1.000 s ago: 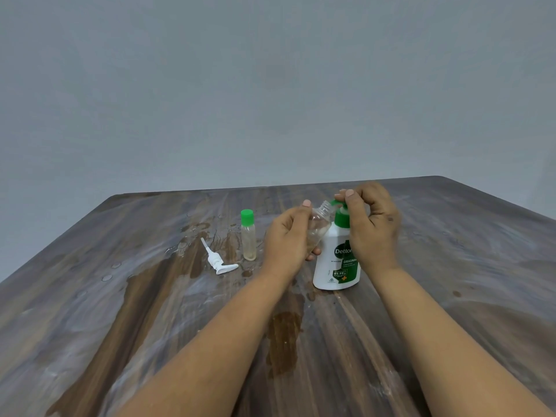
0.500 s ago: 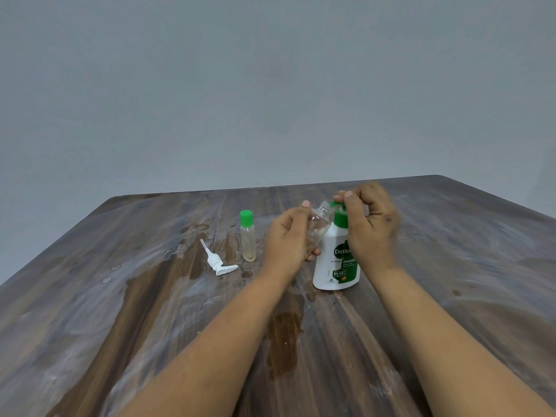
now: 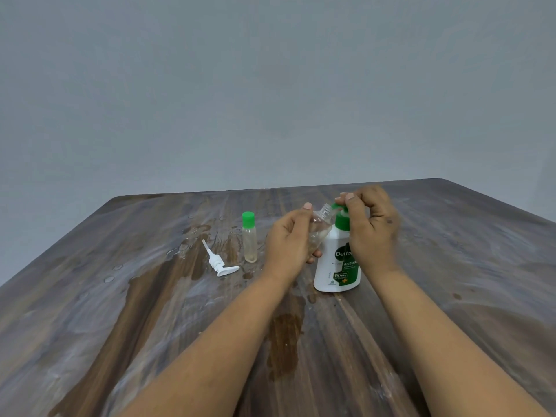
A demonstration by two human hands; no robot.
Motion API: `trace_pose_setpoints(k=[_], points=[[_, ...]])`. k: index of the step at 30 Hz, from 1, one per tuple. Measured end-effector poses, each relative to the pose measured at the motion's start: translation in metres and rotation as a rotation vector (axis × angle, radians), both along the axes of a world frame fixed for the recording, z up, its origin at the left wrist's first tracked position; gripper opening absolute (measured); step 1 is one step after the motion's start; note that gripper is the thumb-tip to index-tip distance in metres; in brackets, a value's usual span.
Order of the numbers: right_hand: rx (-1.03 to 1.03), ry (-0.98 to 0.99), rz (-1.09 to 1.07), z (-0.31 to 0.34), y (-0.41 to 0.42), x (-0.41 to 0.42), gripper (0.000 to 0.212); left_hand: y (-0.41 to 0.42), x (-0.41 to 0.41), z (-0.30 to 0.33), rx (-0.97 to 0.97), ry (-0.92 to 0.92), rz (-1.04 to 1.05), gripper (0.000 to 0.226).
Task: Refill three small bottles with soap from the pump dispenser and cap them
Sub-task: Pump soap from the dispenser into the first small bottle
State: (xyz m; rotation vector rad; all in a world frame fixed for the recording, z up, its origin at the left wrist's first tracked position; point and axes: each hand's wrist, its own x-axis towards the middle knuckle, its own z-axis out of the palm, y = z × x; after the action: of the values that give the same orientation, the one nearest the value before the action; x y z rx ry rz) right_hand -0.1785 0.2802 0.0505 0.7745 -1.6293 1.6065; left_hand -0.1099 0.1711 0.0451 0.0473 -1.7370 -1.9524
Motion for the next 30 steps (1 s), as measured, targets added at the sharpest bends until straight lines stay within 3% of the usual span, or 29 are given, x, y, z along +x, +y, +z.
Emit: trace_pose_setpoints(k=[17,24,30], points=[[0.032,0.015,-0.062,-0.0011,-0.0013,0.0008,0.023,0.0032,0.0049,0.0045,-0.003,-0.012,0.025,0.042],[-0.045,0.018,-0.009,0.0010,-0.0027,0.0053,0.025,0.0022,0.0050,0.0043,-0.006,-0.034,0.008,0.033],[0.003,0.006,-0.035,0.0006,-0.0016,0.0026,0.023,-0.0002,0.0051,0.0051,0.028,-0.089,-0.059,0.034]])
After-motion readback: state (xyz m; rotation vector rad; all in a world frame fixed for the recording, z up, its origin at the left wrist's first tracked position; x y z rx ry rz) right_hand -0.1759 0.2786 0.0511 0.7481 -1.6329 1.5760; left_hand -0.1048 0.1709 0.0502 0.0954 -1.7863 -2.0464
